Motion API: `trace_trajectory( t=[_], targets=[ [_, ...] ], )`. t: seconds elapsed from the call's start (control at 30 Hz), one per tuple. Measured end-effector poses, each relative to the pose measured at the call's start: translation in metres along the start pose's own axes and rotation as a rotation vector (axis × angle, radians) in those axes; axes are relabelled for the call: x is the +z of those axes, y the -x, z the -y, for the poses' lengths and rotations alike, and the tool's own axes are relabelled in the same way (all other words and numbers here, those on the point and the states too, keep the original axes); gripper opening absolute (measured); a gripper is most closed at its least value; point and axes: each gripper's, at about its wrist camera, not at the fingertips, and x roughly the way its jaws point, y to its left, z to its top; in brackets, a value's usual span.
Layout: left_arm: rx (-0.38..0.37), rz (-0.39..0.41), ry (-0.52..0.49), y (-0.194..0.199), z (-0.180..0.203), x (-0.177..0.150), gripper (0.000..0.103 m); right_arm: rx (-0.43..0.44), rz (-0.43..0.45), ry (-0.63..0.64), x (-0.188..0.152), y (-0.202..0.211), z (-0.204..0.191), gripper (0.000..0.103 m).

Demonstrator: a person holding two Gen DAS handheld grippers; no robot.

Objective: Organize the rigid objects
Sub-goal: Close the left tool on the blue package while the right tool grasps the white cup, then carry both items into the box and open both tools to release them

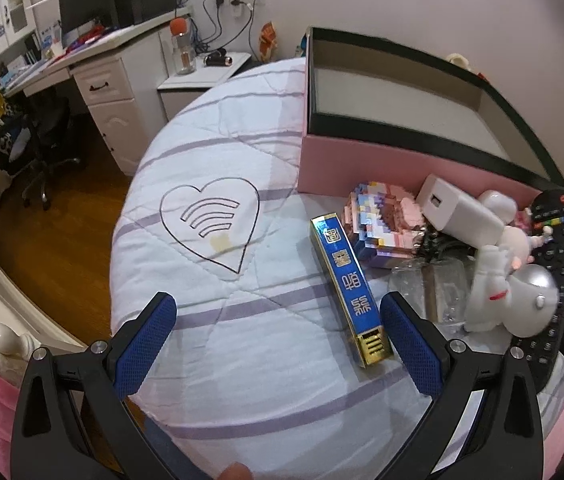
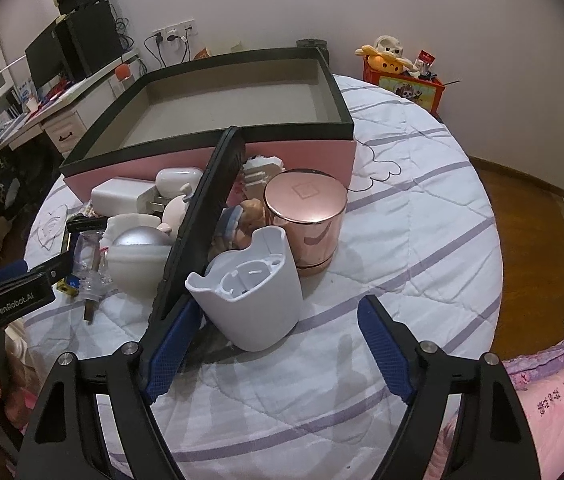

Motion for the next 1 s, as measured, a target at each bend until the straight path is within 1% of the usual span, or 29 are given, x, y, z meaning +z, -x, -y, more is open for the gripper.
trace_trajectory(
  t=[0.1,0.23,0.37,0.4,0.43,0.47,0.5,0.57,0.6,0.67,0.7,0.73,0.77,0.83,1.0],
  targets=[
    [0.000,-0.015,0.007,-0.010,0.000,-0.001,0.102,-0.010,-0.012,0.011,0.000,-0.008,-0.002,0.082],
    [0.011,0.007,-0.005,-0.012,0.000,-0.001,0.102,0.000,0.004,0.002,0.000,-0.013,0.000,0.081],
    [0.006,0.038,-0.013,-0.011,0.000,-0.003,0.098,0.022,0.009,0.004,0.001,-0.017,0.002,0.080],
    [0.004,0.043,-0.015,-0.011,-0.001,-0.003,0.096,0.032,0.009,0.006,0.000,-0.018,0.002,0.077],
    [0.000,0.048,-0.020,-0.010,-0.001,-0.004,0.092,0.048,0.003,0.009,0.000,-0.020,0.004,0.074],
    [-0.007,0.053,-0.029,-0.008,-0.001,-0.004,0.085,0.076,-0.002,0.012,-0.001,-0.022,0.003,0.065],
    [-0.014,0.056,-0.037,-0.007,-0.002,-0.004,0.081,0.090,-0.001,0.013,-0.002,-0.022,0.001,0.058],
    [-0.023,0.059,-0.051,-0.003,-0.001,-0.004,0.067,0.093,0.000,0.018,-0.003,-0.023,-0.002,0.057],
    [-0.029,0.060,-0.059,-0.002,-0.001,-0.004,0.063,0.095,0.004,0.018,-0.003,-0.023,-0.002,0.057],
    [-0.044,0.061,-0.062,0.001,-0.002,-0.004,0.041,0.113,0.004,0.003,-0.004,-0.022,0.001,0.057],
    [-0.047,0.061,-0.064,0.002,-0.003,-0.005,0.036,0.120,0.007,-0.006,-0.005,-0.021,0.002,0.057],
    [-0.058,0.059,-0.064,0.004,-0.005,-0.004,0.026,0.122,0.010,-0.012,-0.006,-0.019,0.003,0.057],
    [-0.074,0.056,-0.062,0.005,-0.006,-0.004,0.020,0.123,0.014,-0.018,-0.007,-0.017,0.005,0.057],
    [-0.085,0.056,-0.064,0.008,-0.007,-0.005,0.016,0.132,0.017,-0.034,-0.009,-0.014,0.009,0.057],
    [-0.120,0.063,-0.069,0.018,-0.008,-0.009,0.015,0.146,0.032,-0.069,-0.013,-0.001,0.021,0.057]
  ],
)
